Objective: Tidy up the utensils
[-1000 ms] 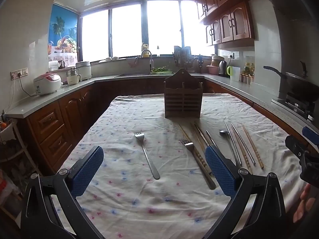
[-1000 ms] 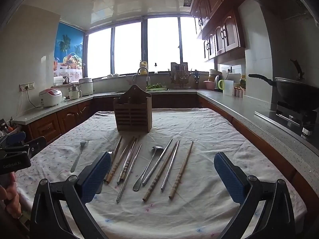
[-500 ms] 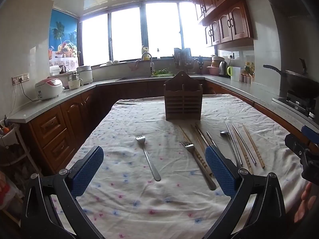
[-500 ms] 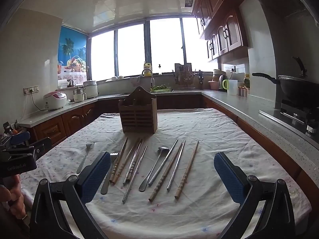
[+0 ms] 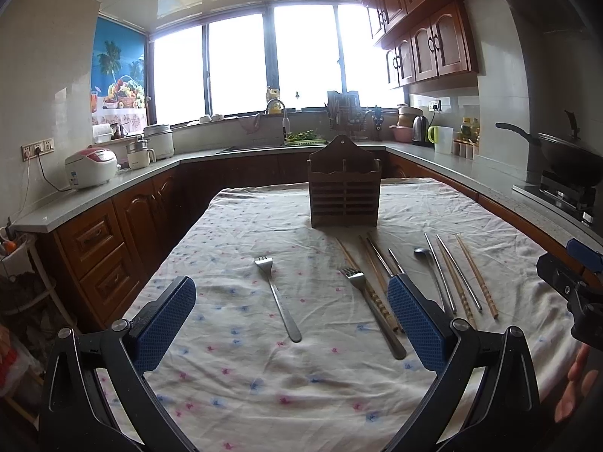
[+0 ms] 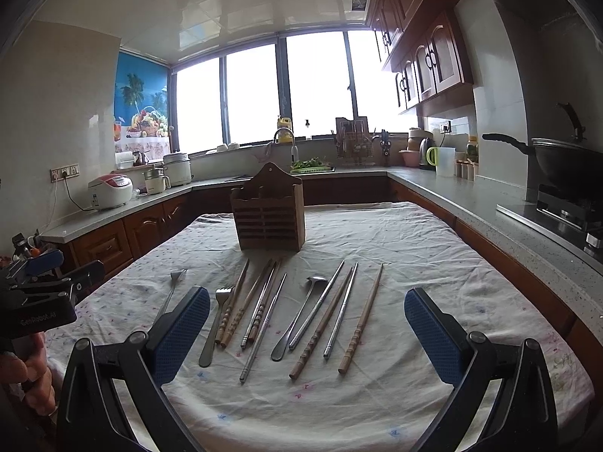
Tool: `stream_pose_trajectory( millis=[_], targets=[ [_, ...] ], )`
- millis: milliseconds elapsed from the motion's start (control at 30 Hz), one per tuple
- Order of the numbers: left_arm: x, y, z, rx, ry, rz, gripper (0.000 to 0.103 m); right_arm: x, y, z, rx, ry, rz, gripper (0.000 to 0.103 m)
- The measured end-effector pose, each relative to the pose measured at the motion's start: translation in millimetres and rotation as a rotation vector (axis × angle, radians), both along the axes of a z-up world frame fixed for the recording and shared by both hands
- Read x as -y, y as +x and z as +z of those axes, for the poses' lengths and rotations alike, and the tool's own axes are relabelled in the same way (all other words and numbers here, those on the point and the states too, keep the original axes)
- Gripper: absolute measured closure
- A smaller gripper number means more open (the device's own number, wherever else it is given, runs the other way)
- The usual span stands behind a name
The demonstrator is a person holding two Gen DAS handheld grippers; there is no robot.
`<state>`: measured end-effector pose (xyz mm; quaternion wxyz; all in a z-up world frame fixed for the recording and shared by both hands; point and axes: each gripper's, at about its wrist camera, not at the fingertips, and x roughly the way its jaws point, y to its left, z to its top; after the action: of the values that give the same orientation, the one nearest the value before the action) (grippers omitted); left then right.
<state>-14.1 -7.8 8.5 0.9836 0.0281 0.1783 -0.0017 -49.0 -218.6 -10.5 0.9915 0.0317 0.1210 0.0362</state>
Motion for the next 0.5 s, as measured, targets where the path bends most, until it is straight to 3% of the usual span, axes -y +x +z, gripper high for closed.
stream_pose_trajectory(
  millis=[500],
  targets=[
    [0.7, 0.4, 0.3, -0.002, -0.001, -0.004, 0.000, -1.2, -1.9, 0.3, 0.007, 0.005, 0.011, 0.000]
  ],
)
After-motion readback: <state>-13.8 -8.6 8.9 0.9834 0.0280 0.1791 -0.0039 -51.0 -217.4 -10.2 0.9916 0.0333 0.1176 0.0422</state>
